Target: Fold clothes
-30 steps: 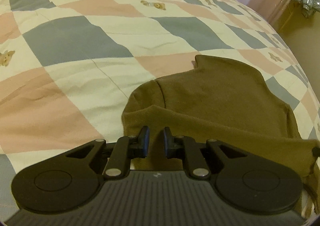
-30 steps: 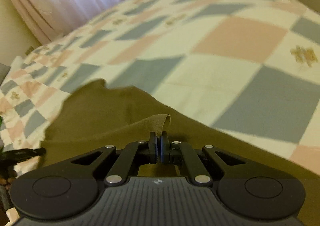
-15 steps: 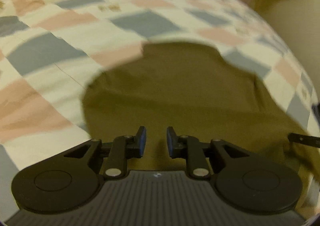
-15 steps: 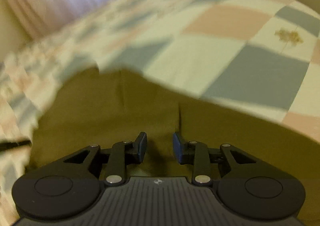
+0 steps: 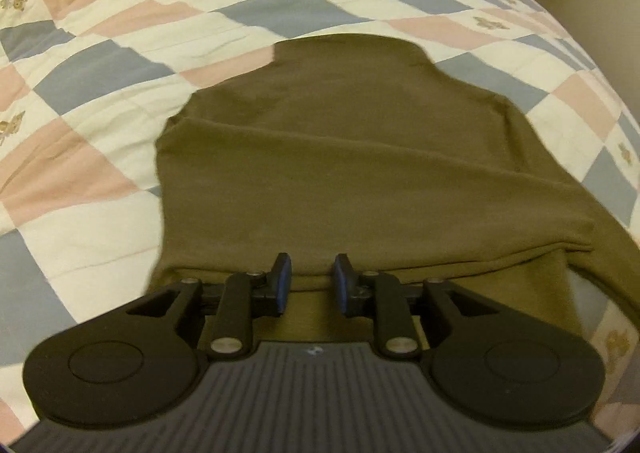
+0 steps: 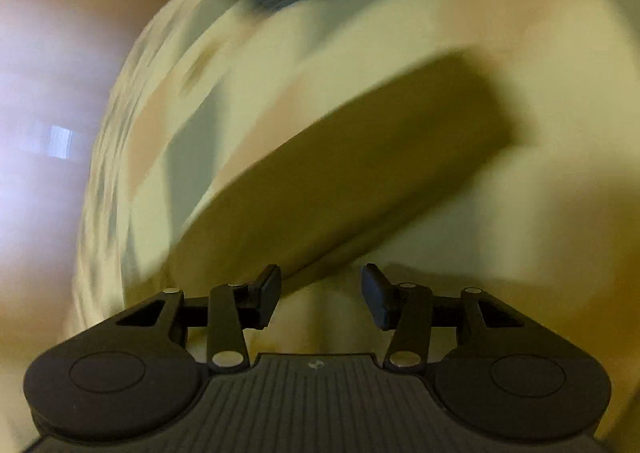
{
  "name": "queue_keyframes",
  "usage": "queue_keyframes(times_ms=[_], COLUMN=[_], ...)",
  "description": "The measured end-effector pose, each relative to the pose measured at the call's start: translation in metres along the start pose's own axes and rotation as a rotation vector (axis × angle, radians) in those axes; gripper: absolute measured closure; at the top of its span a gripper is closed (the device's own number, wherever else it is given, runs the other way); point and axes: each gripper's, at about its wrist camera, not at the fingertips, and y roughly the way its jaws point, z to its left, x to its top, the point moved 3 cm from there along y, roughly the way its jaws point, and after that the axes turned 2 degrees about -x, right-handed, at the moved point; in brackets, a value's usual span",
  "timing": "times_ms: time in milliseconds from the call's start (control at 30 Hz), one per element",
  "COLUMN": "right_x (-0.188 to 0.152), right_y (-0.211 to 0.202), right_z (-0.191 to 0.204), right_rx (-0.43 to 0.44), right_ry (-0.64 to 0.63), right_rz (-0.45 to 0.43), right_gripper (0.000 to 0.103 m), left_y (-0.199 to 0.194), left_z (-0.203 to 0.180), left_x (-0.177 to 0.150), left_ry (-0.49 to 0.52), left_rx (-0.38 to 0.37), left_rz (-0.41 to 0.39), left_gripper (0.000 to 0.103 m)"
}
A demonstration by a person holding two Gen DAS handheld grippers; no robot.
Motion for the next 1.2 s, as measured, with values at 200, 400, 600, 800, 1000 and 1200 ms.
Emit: queue_keyframes(times_ms=[200,400,600,800,1000,1200], right_x=[0.033,0.04,0.04,-0.033,-0.229,-0.419], right_y=[-0.007,0.01,0.001,0.003,0.04,0.087], right_z=[-0.059,-0.07,0.026,0.241,0.418,0.45], right_rx=[0.019,0.048,-0.031,0.108,0.405,0.517], right_ry=[0.25,0.375,0.02,-0.498,-0.897,-1.094], right_rz=[-0.146,-0.21,-0.276,-0.33,-0.185,0.091], right_gripper=[0.053,0.057,0.098,0.098,0.098,0.098], left_y=[-0.004,-0.008,-0.022,-0.045,-0.088,-0.102], left_z=[-0.026,-0.016,0.029,0.114,0.22,0.304], left_x=[-0.002,-0.002,0.007,0.016,0.018,-0.006], left_ry=[0.007,-0.02,-0.074,-0.161,-0.244,-0.326], left_rx=[-0.011,-0.007,-0.024,-0.041,-0.007,0.025], left_rz=[0.0,-0.009,-0.04,-0.074,-0.126,-0.117], left_gripper=[0.081,0.078,0.078,0.078,0.078,0.078])
